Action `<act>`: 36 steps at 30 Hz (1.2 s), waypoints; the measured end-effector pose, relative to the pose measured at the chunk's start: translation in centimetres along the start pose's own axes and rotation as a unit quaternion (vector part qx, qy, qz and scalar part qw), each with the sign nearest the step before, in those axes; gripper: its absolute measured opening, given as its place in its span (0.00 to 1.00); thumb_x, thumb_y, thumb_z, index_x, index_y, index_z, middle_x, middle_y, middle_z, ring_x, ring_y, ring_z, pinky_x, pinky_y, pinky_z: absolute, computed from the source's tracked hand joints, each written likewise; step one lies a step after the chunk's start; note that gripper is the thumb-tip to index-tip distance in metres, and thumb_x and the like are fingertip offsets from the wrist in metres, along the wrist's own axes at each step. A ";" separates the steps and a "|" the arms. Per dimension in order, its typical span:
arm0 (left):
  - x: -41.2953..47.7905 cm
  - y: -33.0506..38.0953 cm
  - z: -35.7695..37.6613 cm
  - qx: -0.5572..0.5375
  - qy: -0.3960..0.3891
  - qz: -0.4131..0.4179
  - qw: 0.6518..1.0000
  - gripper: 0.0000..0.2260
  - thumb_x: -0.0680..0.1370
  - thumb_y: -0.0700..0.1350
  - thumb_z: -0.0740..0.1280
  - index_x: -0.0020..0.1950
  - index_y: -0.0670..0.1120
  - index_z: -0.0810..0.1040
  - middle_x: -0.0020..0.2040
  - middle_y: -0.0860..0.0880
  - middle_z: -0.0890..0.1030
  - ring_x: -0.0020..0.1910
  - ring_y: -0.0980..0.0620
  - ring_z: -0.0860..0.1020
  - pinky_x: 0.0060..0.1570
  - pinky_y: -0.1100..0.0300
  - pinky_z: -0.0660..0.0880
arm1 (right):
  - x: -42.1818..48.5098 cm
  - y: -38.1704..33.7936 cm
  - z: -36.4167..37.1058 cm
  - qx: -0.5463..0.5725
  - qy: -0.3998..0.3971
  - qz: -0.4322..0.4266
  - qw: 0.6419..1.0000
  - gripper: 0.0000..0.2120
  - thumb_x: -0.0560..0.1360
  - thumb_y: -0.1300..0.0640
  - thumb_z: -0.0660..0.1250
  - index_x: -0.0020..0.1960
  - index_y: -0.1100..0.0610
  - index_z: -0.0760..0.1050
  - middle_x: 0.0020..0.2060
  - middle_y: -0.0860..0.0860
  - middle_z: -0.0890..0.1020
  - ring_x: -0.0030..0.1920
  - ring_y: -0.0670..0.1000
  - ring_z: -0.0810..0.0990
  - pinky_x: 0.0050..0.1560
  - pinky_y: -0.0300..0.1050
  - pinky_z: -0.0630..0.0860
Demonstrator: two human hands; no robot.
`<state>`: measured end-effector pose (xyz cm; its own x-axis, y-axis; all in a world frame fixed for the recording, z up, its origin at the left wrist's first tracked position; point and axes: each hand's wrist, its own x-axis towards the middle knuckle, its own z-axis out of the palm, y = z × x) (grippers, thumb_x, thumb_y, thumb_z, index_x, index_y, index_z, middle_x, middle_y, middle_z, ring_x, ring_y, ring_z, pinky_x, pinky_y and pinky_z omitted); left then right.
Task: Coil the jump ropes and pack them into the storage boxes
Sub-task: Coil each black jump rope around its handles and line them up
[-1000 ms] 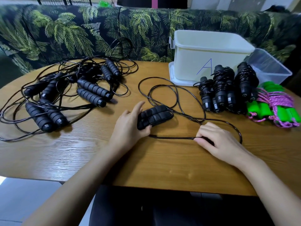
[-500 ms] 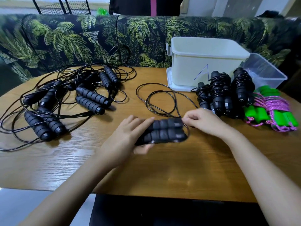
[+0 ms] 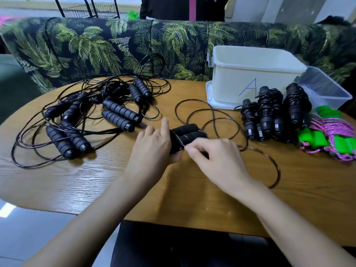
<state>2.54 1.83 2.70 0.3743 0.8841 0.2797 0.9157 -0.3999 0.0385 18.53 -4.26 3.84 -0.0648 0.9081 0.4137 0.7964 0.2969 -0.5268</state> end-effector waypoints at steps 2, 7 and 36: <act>-0.1 0.0 -0.1 0.004 -0.003 -0.002 1.000 0.39 0.70 0.59 0.62 0.72 0.34 0.67 0.48 0.39 0.82 0.52 0.37 0.77 0.46 0.47 0.74 | -1.3 0.4 0.2 0.032 -0.001 0.027 0.999 0.17 0.77 0.42 0.58 0.45 0.48 0.83 0.33 0.44 0.84 0.34 0.45 0.80 0.37 0.47 0.77; 0.1 0.3 1.0 -0.059 0.087 0.005 0.994 0.32 0.70 0.60 0.59 0.63 0.37 0.77 0.43 0.41 0.83 0.42 0.37 0.77 0.36 0.48 0.77 | -2.9 0.8 -0.2 0.112 0.018 0.078 0.990 0.15 0.76 0.44 0.62 0.48 0.48 0.85 0.39 0.38 0.85 0.43 0.42 0.83 0.44 0.47 0.79; 0.8 -1.9 -1.5 -0.241 0.137 0.006 0.961 0.31 0.66 0.70 0.62 0.60 0.50 0.74 0.48 0.56 0.78 0.49 0.51 0.77 0.42 0.58 0.67 | -0.1 6.4 -0.7 -0.144 -0.022 -0.136 0.980 0.19 0.77 0.42 0.59 0.49 0.54 0.83 0.38 0.47 0.84 0.36 0.49 0.83 0.36 0.36 0.70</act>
<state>0.91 2.96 4.28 0.2714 0.8083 0.5225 0.7136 -0.5333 0.4543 24.06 -2.70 0.95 -0.3191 0.8212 0.4730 0.8826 0.4393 -0.1673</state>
